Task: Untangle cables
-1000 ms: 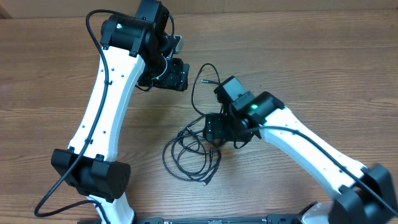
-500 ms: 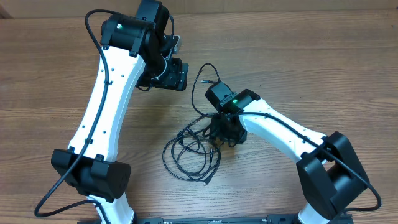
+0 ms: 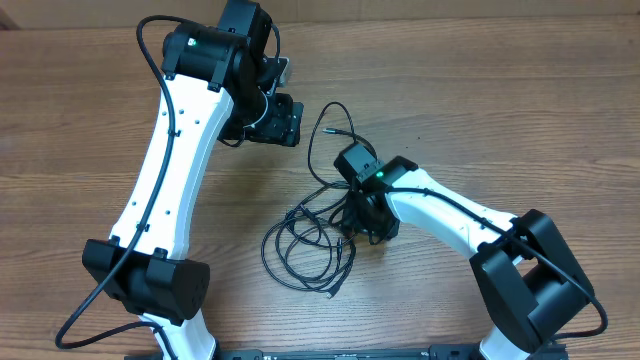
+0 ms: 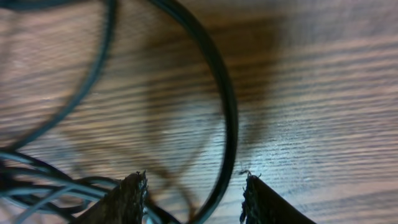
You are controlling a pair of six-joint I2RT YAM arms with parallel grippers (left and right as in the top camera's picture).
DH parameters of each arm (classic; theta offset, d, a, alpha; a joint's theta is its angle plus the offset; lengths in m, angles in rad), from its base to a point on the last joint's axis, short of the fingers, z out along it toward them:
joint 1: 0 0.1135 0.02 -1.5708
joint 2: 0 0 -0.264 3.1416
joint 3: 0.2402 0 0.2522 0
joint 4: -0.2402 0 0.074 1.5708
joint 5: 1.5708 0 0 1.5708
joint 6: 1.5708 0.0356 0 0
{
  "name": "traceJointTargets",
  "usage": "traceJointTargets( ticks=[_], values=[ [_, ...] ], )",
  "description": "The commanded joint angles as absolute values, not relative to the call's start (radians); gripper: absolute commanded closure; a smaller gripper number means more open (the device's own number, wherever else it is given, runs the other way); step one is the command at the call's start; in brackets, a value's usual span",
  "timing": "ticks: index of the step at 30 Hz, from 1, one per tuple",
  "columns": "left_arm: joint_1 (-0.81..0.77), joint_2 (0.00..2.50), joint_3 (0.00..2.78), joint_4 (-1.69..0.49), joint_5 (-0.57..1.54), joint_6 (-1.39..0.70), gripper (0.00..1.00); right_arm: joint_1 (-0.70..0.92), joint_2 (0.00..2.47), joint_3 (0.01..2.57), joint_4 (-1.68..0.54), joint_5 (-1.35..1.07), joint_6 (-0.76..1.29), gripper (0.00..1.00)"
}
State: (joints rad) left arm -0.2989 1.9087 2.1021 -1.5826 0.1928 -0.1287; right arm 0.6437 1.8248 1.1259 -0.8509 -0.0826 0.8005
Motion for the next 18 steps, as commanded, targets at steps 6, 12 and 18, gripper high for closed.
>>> traceJointTargets(
  ticks=[6, 12, 18],
  values=[
    [-0.297, 1.909, 2.103, -1.579, 0.183, -0.135, 0.22, 0.644, 1.826, 1.104, -0.791, -0.136, 0.829, 0.62],
    [-0.297, 1.909, 2.103, -1.578, 0.183, -0.135, 0.28, 0.638, 1.819, 1.173, -0.829, -0.136, 0.801, 0.95],
    [-0.297, 1.909, 2.103, -1.578, 0.183, -0.134, 0.39, 0.633, 1.782, 1.354, -0.975, -0.136, 0.718, 0.96]
  ],
)
